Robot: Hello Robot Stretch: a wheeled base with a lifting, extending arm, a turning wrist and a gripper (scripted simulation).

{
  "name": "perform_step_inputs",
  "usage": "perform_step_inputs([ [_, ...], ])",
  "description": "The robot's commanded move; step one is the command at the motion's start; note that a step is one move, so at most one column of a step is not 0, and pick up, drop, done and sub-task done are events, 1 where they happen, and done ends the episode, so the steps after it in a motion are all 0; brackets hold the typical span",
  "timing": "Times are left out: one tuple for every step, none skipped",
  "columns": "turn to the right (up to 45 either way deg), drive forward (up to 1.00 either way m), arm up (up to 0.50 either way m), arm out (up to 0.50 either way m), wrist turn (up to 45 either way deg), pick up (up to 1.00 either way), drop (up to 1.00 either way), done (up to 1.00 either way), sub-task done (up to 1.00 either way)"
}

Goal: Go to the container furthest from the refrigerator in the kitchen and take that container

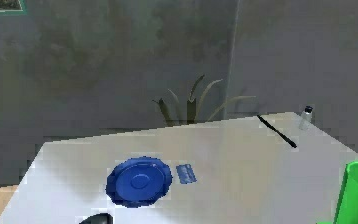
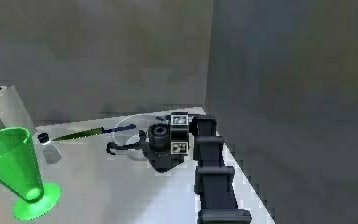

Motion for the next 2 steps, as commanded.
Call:
perform_step_inputs([
  [0.0,0.00,0.08,0.00,0.0,0.00,0.00,0.00,0.00],
  [0.0,0.00,0.00,0.00,0.0,0.00,0.00,1.00,0.00],
])
